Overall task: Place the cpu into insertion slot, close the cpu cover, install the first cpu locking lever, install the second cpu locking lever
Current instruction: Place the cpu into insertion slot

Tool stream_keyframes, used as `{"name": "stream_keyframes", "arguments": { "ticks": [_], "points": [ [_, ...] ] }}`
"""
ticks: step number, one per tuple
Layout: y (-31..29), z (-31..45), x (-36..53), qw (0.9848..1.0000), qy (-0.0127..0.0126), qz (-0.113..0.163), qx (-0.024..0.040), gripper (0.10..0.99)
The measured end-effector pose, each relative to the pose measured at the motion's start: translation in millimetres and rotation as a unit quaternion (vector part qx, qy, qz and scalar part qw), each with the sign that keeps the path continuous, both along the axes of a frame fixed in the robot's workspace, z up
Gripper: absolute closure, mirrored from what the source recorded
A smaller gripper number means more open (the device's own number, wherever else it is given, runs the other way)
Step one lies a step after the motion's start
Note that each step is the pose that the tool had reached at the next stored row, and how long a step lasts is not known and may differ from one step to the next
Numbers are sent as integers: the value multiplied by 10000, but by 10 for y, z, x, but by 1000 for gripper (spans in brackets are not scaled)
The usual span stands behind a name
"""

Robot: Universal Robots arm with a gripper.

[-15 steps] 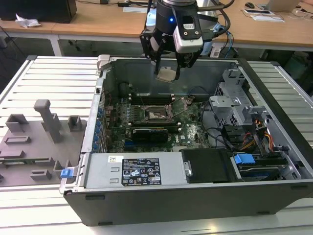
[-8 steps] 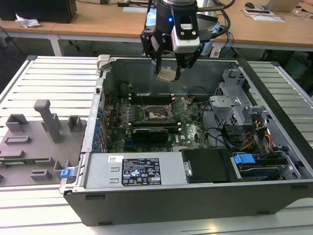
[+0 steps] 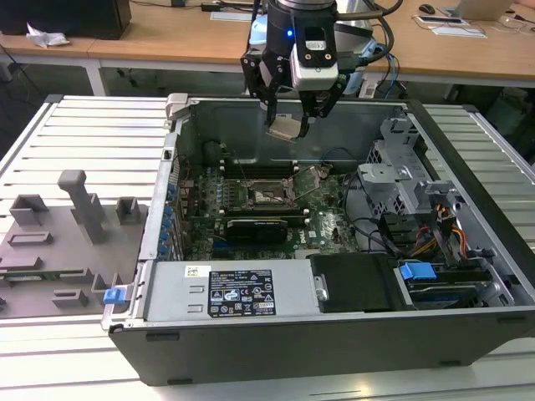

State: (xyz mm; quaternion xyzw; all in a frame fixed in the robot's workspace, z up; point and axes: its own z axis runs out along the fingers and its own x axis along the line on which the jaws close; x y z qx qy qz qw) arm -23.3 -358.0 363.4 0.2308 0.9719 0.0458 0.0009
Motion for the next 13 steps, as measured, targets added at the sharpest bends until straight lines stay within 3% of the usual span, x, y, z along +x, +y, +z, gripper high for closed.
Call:
{"name": "stream_keyframes", "arguments": {
  "ticks": [13],
  "points": [
    [0, 0, 0, 9992, 0, -388, 0, 549]
  ]
}}
